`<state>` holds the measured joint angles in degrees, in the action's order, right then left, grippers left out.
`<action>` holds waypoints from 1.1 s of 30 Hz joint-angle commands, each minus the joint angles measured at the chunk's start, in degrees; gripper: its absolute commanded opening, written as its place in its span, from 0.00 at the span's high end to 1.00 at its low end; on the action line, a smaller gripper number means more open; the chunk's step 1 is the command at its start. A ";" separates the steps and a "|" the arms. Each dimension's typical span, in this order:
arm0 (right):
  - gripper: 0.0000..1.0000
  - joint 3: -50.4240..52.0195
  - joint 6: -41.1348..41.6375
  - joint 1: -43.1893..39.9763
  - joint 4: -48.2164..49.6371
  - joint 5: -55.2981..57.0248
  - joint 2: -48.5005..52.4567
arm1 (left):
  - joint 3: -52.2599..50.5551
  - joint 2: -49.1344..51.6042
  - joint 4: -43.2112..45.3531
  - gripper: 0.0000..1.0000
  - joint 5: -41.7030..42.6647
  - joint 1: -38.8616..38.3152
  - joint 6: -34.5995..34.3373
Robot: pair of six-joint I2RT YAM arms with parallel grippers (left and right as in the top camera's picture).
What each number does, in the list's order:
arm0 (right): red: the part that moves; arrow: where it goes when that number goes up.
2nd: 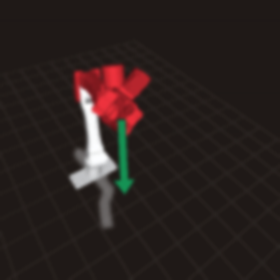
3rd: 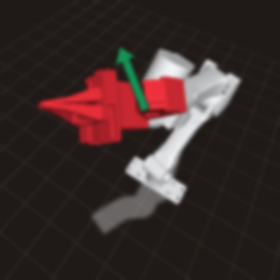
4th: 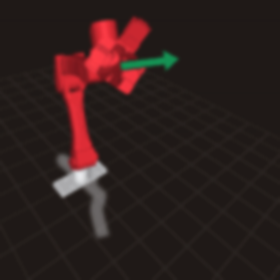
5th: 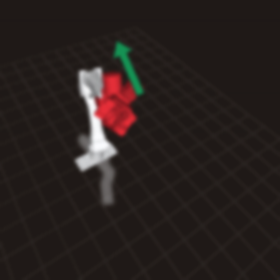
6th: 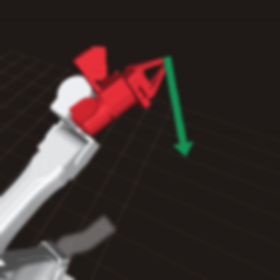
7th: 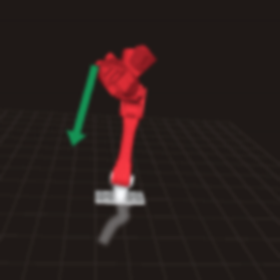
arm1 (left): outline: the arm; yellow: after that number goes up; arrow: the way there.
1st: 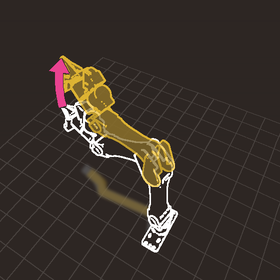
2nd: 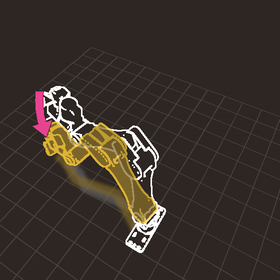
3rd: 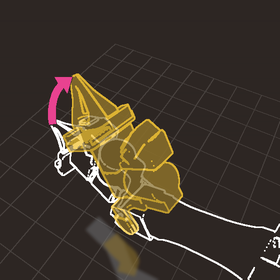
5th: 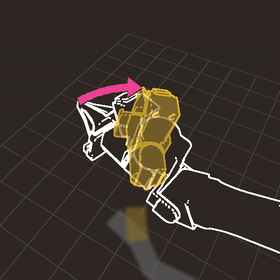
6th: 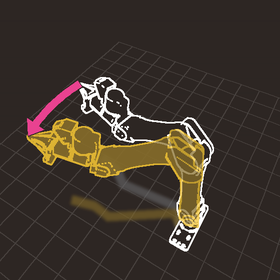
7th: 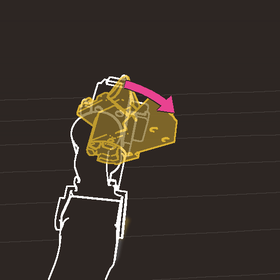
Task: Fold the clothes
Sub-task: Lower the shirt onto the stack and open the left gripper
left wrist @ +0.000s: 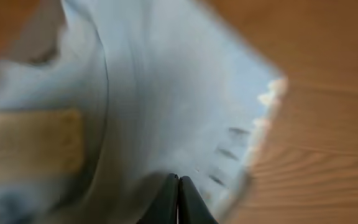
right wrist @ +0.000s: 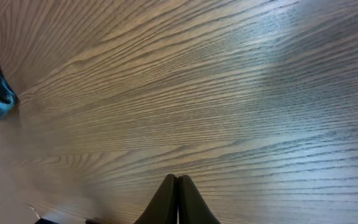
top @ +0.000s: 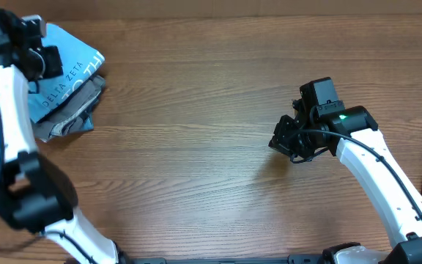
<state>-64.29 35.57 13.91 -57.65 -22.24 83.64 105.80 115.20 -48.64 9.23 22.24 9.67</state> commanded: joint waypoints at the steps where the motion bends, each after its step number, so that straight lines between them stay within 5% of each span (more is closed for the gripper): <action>1: 0.96 -0.66 0.63 -0.11 0.26 0.15 -0.26 | -1.73 7.30 1.49 0.96 -8.52 2.14 -0.20; 8: 0.96 -0.66 0.63 -0.11 0.26 0.15 -0.26 | -1.66 10.93 3.58 0.95 -3.52 6.86 -3.72; 21: 0.95 -0.66 0.61 -0.11 0.57 0.20 -0.26 | -0.92 -6.36 -2.58 0.89 -5.64 6.67 -7.52; 33: 0.96 -0.66 0.63 -0.11 0.92 0.15 -0.26 | -7.61 8.31 4.57 0.86 -16.48 7.48 -10.73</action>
<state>-64.29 35.99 13.91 -56.97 -22.28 83.64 99.90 118.67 -44.01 -2.28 29.04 1.50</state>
